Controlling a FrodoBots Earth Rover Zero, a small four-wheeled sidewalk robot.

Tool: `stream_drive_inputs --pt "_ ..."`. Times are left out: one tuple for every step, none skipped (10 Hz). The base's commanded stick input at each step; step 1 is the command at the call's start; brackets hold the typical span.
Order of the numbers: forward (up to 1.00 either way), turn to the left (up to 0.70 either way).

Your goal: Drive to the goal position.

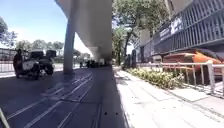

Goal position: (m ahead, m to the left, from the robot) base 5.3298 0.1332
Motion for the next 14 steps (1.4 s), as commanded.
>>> stream_drive_inputs --pt "0.7 0.0" --pt "0.7 0.0" --pt "0.7 0.0" --pt "0.7 0.0" --pt "0.7 -0.03" --pt "0.7 -0.1" --pt "0.7 -0.14" --pt "0.7 -0.05" --pt "0.7 0.0" --pt "0.7 0.0" --pt "0.7 0.0" --pt "0.7 0.0" --pt "0.7 0.0" --pt "0.7 0.0"
